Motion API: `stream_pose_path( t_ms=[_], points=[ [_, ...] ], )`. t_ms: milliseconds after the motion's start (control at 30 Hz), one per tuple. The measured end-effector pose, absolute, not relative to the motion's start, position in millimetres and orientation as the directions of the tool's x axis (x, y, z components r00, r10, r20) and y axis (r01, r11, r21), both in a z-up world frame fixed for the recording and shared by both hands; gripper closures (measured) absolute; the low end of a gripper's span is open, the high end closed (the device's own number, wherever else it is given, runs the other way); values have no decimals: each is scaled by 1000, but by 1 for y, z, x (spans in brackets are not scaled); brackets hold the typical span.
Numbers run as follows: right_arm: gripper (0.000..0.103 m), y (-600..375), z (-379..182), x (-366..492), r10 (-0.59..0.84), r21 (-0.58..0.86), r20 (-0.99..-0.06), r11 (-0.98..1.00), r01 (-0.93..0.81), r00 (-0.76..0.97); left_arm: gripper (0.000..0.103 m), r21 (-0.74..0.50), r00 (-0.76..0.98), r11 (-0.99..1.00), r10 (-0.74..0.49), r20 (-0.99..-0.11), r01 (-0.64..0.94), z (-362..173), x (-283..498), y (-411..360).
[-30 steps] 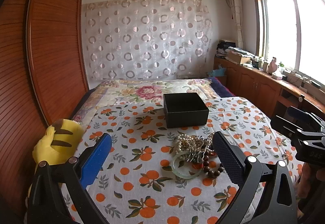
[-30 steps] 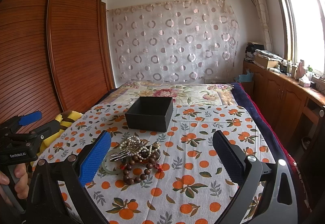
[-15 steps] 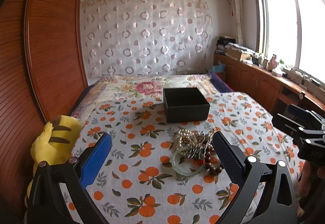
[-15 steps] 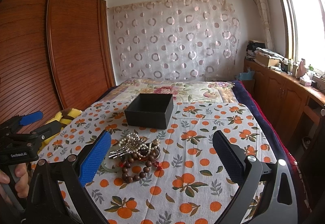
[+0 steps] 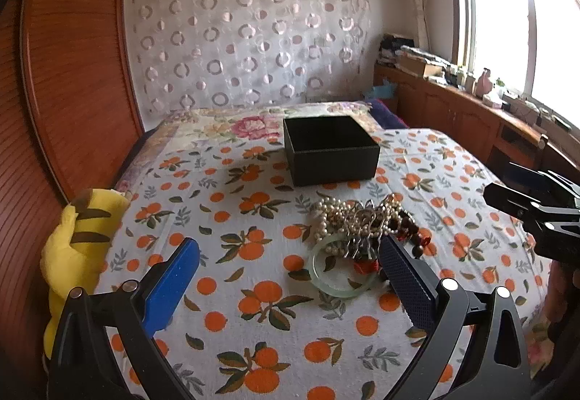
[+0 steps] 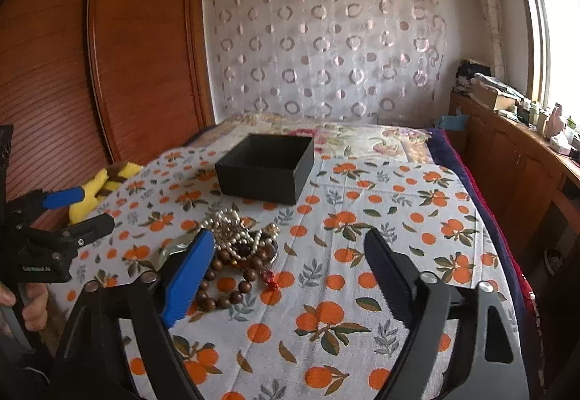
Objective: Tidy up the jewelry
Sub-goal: 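Move the left tool down onto the silver hairpins in the pile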
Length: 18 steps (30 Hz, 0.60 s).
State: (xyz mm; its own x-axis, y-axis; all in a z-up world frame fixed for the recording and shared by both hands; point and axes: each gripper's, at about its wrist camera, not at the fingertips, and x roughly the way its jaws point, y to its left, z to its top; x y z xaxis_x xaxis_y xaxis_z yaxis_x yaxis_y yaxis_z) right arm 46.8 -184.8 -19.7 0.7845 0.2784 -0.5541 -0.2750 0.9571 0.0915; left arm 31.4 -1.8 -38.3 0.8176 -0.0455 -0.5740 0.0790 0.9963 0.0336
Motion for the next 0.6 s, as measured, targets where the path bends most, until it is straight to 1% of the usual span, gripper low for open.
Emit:
stream_pose_path(
  t_ms=[67, 167, 367, 533, 567, 600],
  points=[
    [29, -186, -27, 51, 278, 94, -572, 957, -275, 772, 7, 31, 809, 996, -53, -585, 89, -42, 35, -1],
    [33, -186, -38, 54, 290, 110, -598, 953, -282, 747, 7, 28, 794, 993, -72, -603, 112, -48, 42, -3],
    [35, -187, -56, 54, 293, 118, -630, 952, -283, 720, 7, -3, 750, 978, -161, -642, 208, -57, 64, -17],
    [35, -194, -58, 53, 286, 125, -633, 955, -269, 719, 8, -29, 704, 956, -236, -669, 293, -64, 86, -35],
    [35, -195, -58, 53, 285, 127, -633, 955, -267, 720, 9, -37, 695, 951, -250, -674, 306, -64, 89, -38],
    [35, -197, -57, 53, 284, 129, -631, 956, -264, 722, 16, -52, 678, 945, -268, -684, 322, -66, 94, -41]
  ],
)
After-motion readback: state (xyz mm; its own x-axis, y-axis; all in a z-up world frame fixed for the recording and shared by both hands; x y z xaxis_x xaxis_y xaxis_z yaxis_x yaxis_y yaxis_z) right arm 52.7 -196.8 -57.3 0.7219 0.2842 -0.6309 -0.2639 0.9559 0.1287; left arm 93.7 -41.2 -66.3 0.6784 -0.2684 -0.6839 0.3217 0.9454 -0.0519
